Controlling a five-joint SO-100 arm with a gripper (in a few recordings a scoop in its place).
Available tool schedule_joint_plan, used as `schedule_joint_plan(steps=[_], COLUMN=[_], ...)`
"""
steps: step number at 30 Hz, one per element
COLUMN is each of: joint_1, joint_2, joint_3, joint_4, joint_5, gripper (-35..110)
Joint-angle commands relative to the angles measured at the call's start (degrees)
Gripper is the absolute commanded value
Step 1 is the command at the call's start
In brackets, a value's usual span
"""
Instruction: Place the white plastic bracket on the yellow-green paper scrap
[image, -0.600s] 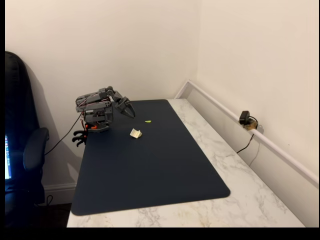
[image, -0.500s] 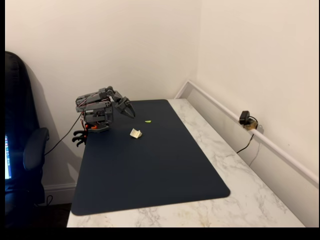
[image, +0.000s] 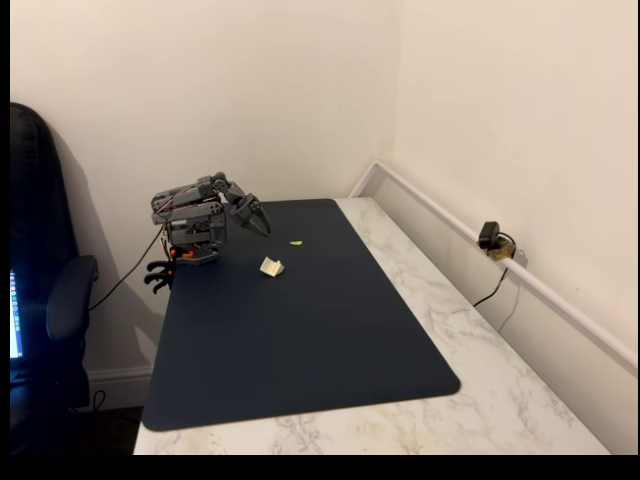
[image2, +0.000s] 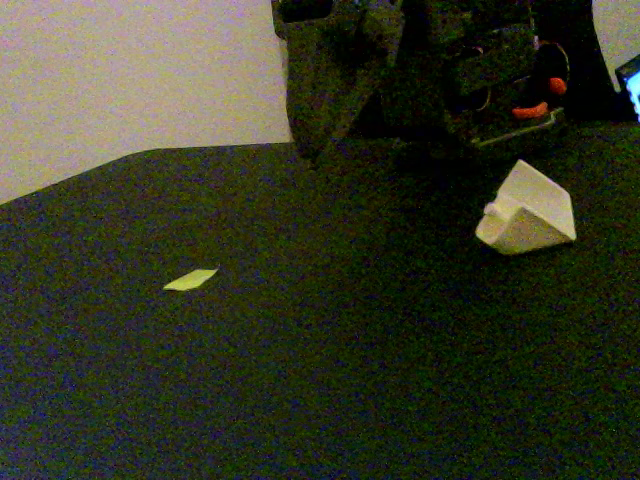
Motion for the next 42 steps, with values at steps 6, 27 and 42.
schedule_joint_plan(steps=[6, 27, 42], joint_1=[0.26, 0.26, -3.69], joint_2=[1.85, 1.85, 1.76], joint_3=[-0.53, -0.53, -15.29], joint_4=[0.79, 0.79, 8.7], joint_5=[0.62, 0.62, 5.8], gripper=[0, 0, 0])
